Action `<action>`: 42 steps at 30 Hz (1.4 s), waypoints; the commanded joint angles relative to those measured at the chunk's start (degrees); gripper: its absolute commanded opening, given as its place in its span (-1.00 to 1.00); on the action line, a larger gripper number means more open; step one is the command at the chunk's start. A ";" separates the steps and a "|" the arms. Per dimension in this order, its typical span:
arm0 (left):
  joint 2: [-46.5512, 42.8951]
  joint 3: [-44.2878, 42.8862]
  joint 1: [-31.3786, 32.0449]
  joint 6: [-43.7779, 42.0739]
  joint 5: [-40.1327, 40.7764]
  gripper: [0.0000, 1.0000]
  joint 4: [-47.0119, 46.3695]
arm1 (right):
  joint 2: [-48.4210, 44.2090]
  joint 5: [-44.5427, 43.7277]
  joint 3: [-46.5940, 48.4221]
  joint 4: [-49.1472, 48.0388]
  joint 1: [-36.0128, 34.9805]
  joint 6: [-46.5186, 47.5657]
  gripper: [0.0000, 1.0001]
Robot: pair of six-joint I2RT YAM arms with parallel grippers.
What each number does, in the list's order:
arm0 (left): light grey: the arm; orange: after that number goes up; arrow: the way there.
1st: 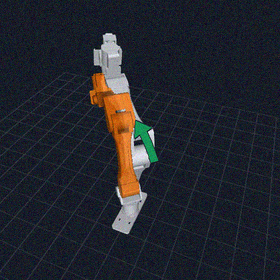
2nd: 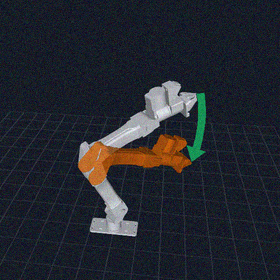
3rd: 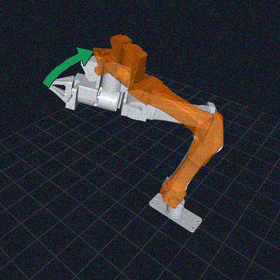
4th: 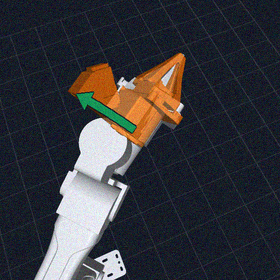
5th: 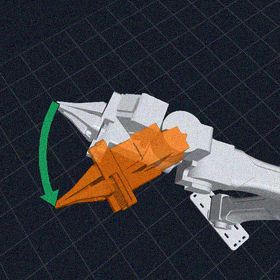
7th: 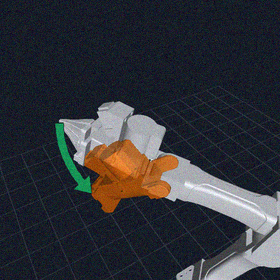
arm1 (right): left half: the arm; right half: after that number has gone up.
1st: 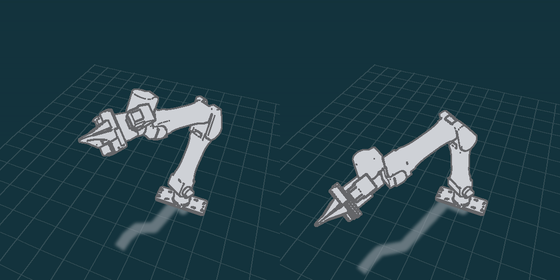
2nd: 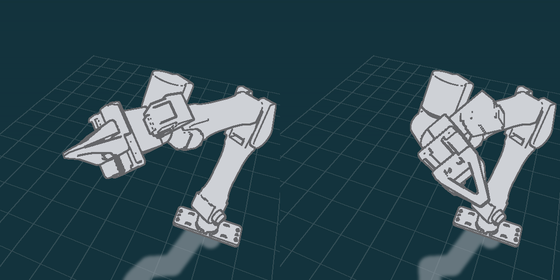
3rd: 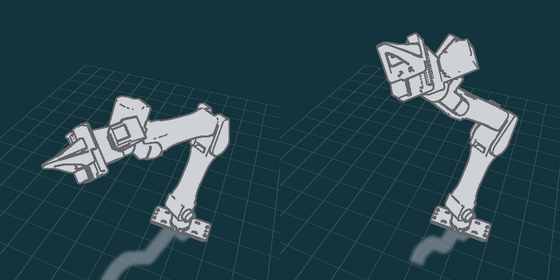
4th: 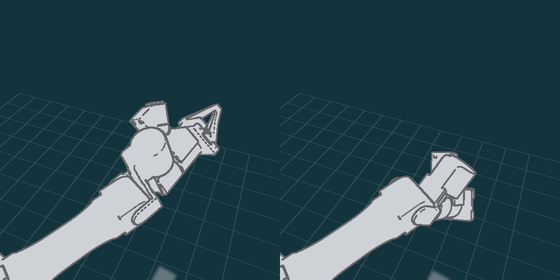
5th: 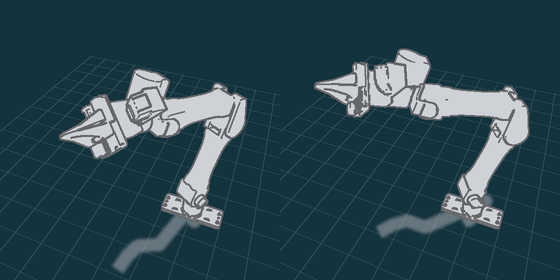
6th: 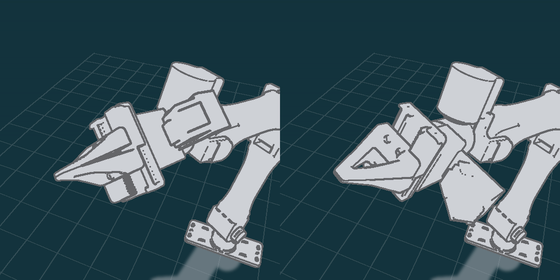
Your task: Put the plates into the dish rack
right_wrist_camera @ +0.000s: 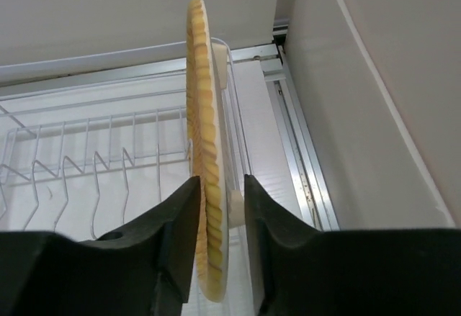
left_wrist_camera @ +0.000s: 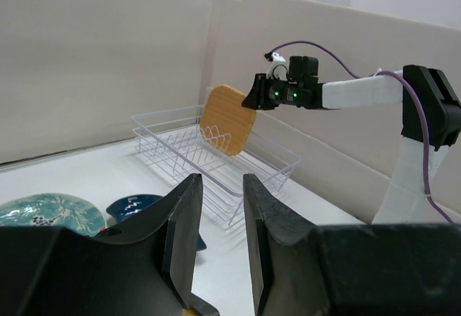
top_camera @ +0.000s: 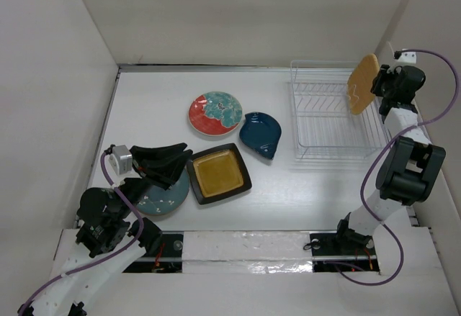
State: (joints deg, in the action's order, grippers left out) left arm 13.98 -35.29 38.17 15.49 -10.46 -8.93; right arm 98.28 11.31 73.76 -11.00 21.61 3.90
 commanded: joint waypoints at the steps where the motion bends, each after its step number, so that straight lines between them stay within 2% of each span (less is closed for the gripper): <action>1: -0.09 -1.63 0.32 -0.28 -0.44 -0.47 -2.23 | -2.74 -1.99 -1.77 -6.48 -0.69 -0.74 -0.23; 9: -0.27 -1.71 0.32 -0.19 -0.44 -0.47 -2.41 | -6.61 -3.57 -0.46 -8.50 -0.69 -6.62 0.03; 16: -0.09 -1.71 0.32 -0.19 -0.62 -0.48 -2.41 | -10.65 -8.58 1.30 -10.44 -8.41 -8.65 0.09; 17: 0.26 -1.71 0.32 -0.19 -0.62 -0.53 -2.24 | -11.00 -9.28 2.61 -9.92 -11.21 -8.73 0.04; 19: 0.44 -1.71 0.32 -0.19 -0.70 -0.64 -2.23 | -10.74 -8.68 4.19 -9.13 -14.12 -9.08 -0.23; 20: 0.44 -1.71 0.32 -0.19 -0.70 -0.69 -2.23 | -10.04 -6.76 5.33 -8.34 -15.61 -9.44 -0.43; 21: 0.44 -1.71 0.32 -0.11 -0.53 -0.84 -2.23 | -9.34 -5.17 8.13 -7.11 -17.11 -9.87 -0.86; 22: 0.44 -1.80 0.32 -0.19 -0.35 -0.94 -2.23 | -8.38 -3.59 9.81 -4.23 -20.43 -10.23 -1.00; 23: 0.61 -1.71 0.32 -0.19 -0.18 -1.00 -2.23 | -7.24 -1.23 11.65 -2.37 -22.20 -10.14 -1.00; 29: 1.75 -1.80 0.32 -0.46 -0.35 -1.00 -1.88 | 4.54 5.38 26.16 11.69 -35.55 -8.74 -1.00; 32: 2.37 -1.71 0.32 -0.72 0.70 -1.00 -1.71 | 12.44 8.54 34.22 18.72 -39.43 -8.56 -0.94; 36: 2.90 -1.89 0.32 -0.98 0.97 -1.00 -1.53 | 23.86 11.44 44.96 25.41 -45.32 -9.87 -0.76; 41: 3.77 -1.71 0.32 -1.51 2.46 -1.00 -0.83 | 36.61 13.55 56.75 31.04 -47.45 -11.98 -0.55; 42: 3.95 -1.80 0.32 -1.42 2.20 -1.00 -0.91 | 38.98 14.35 57.89 31.04 -48.05 -12.42 -0.44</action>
State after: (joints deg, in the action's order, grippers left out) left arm 16.80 -35.29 38.17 15.00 -8.93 -8.49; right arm 135.00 22.26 126.08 15.35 -26.37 -6.90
